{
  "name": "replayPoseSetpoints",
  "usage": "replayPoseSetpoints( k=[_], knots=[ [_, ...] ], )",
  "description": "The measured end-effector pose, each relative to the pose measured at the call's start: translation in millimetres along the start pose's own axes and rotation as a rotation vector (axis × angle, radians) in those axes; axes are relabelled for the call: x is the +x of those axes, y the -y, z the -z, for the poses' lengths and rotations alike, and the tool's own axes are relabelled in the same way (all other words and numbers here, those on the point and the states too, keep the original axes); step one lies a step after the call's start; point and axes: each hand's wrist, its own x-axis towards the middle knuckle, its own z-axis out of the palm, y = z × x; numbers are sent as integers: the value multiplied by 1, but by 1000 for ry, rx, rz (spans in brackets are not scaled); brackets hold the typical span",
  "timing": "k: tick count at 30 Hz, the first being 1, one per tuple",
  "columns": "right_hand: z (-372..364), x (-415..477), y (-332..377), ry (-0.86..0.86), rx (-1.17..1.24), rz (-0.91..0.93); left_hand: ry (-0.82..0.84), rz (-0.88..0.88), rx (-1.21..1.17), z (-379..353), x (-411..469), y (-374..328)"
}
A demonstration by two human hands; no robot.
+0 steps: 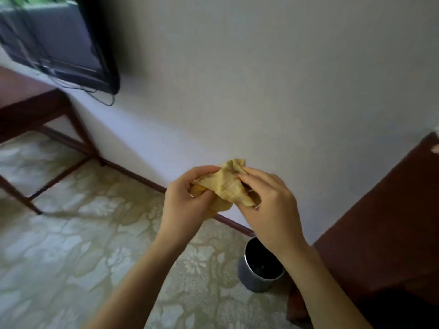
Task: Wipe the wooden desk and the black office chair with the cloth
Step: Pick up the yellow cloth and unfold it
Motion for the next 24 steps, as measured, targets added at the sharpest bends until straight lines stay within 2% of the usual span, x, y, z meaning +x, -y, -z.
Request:
replayPoseSetpoints(
  k=[9, 13, 18, 24],
  knots=[
    [-219, 21, 204, 435, 402, 201, -456, 109, 136, 292, -46, 52],
    [-282, 29, 268, 524, 499, 228, -592, 188, 148, 371, -59, 67],
    [-348, 51, 335, 737, 675, 235, -744, 241, 202, 454, -61, 87],
    [-462, 99, 395, 934, 814, 25, -904, 269, 463, 544, -15, 112]
  ],
)
